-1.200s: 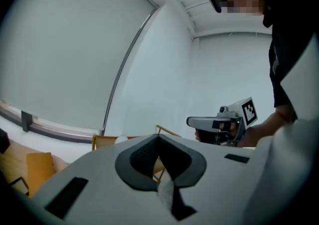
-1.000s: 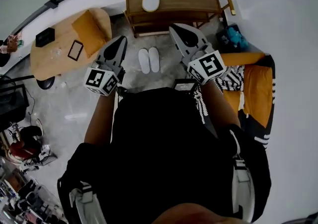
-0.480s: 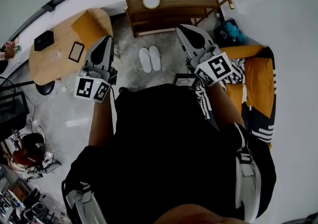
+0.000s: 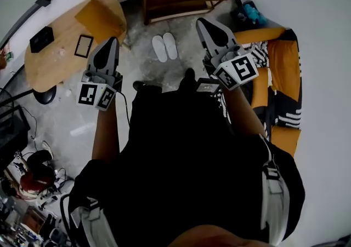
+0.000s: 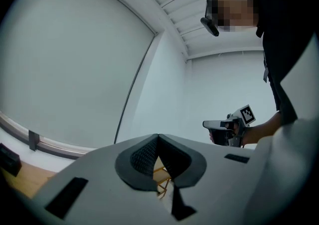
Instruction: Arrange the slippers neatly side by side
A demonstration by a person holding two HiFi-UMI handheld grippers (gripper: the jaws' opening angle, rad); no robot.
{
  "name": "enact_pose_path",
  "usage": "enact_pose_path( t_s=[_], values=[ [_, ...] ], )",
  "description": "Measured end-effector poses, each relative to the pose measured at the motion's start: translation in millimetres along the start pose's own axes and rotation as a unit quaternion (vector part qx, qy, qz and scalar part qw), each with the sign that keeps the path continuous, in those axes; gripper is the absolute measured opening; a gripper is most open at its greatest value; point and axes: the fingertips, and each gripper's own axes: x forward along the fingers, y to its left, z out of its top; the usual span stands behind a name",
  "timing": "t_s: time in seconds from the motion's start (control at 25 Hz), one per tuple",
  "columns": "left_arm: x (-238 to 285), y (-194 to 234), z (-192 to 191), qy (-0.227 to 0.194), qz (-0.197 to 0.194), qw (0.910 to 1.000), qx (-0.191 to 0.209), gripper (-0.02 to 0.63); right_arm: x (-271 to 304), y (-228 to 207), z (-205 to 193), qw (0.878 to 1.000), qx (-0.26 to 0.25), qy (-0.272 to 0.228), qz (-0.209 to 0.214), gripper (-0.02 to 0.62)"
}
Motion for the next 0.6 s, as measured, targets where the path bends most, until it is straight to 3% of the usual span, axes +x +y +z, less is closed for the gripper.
enact_pose_path(
  t_s=[0.16, 0.32, 0.6],
  values=[
    [-18.6, -10.4, 16.6, -0.018, 0.002, 0.9994, 0.030, 0.014, -14.0, 13.6, 0.3, 1.000, -0.001, -0.005, 0.018, 0.031],
    [-35.5, -26.1, 23.1, -0.033, 0.035, 0.9984, 0.031, 0.014, -23.8, 21.1, -1.1, 0.999, 0.007, -0.019, 0.051, 0.031],
    [-69.8, -103.8, 11.3, -0.017, 0.059, 0.9973, 0.042, 0.014, -78.9, 41.4, -16.3, 0.995, 0.025, -0.034, 0.090, 0.031]
  ],
)
